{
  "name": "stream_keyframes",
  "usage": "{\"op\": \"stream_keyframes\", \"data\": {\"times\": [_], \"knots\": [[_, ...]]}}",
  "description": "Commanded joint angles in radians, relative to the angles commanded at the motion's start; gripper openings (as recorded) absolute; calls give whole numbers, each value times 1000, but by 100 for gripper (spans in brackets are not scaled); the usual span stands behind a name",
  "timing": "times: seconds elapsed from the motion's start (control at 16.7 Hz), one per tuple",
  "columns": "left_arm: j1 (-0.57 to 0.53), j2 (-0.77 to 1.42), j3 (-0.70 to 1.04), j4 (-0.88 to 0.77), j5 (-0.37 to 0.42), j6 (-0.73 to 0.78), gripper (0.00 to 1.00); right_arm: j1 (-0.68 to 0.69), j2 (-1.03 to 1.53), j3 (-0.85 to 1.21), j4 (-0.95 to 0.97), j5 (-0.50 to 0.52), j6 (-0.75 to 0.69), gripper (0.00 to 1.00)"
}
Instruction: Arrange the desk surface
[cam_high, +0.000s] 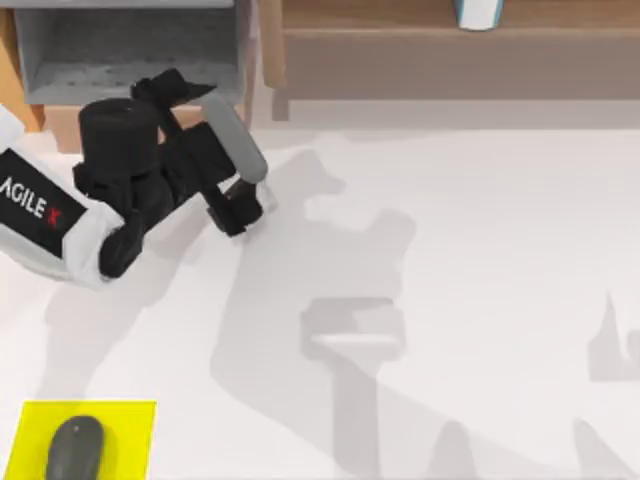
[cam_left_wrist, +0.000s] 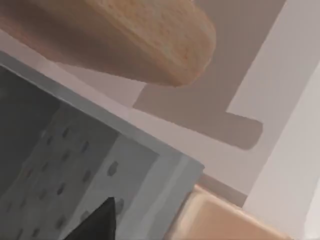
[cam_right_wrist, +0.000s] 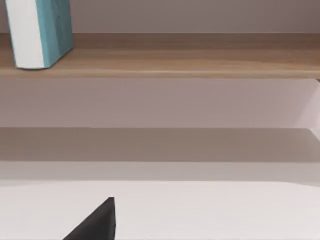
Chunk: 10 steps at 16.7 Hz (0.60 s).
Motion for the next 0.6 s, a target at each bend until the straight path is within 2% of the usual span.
{"op": "stream_keyframes", "data": {"times": [0.18,0.3,0.6], "knots": [[-244,56,123,-107,-151,-235,100,0,0,0,0,0,0,100],[-367,109,257,-174,-266,-379,100,0,0,0,0,0,0,100],[-540,255,686,-319,-578,-664,100,0,0,0,0,0,0,100]]}}
